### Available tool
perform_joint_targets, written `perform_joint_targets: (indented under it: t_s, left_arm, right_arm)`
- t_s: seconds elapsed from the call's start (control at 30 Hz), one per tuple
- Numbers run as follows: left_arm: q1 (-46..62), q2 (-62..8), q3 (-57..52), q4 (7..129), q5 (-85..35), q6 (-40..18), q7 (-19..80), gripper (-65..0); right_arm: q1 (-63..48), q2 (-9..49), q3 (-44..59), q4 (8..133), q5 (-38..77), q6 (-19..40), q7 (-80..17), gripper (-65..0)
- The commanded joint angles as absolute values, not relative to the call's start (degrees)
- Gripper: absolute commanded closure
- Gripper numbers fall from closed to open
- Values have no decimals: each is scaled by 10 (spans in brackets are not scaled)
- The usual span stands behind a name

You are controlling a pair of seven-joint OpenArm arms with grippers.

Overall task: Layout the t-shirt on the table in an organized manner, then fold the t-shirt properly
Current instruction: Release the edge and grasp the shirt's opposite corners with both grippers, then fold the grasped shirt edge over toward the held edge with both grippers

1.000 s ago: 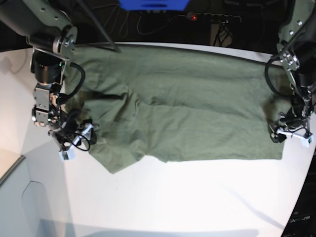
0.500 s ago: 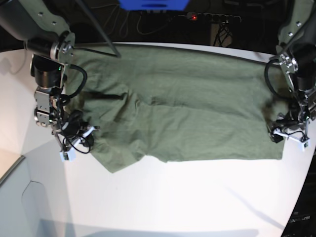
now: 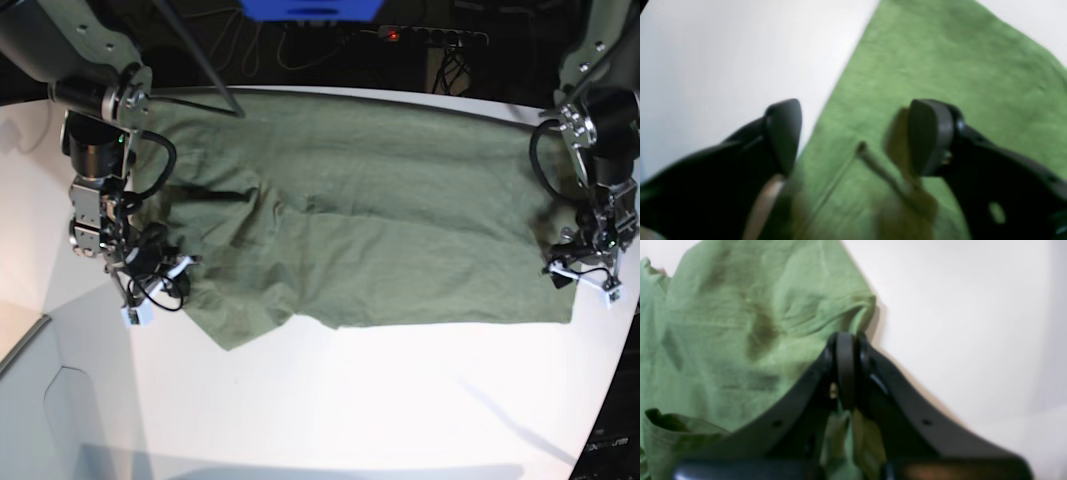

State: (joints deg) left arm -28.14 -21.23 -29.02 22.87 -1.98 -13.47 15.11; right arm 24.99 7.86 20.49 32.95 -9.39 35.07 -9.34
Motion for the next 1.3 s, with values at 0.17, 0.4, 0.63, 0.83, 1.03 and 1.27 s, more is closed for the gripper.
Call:
perform_joint_targets:
  t_s: [0.17, 0.4, 0.63, 0.83, 1.03, 1.27]
  left_arm:
    - [-294, -214, -284, 235, -24, -138, 154, -200]
    - [-294, -217, -284, 238, -24, -138, 154, 0]
    - [-291, -216, -284, 262, -24, -138, 156, 0]
    - [-248, -203, -284, 370, -25, -138, 160, 0]
    - [-191, -168, -350, 478, -25, -138, 162, 0]
    - [-138, -132, -383, 567, -25, -138, 203, 0]
  right_arm:
    - [252, 80, 204, 328, -112, 350, -125, 0]
    - [252, 80, 208, 328, -111, 350, -124, 0]
    - [230, 78, 240, 380, -109, 350, -111, 0]
    - [182, 58, 248, 499, -109, 350, -109, 0]
    - [120, 36, 249, 647, -109, 350, -109, 0]
    - [31, 18, 249, 793, -73, 350, -109, 0]
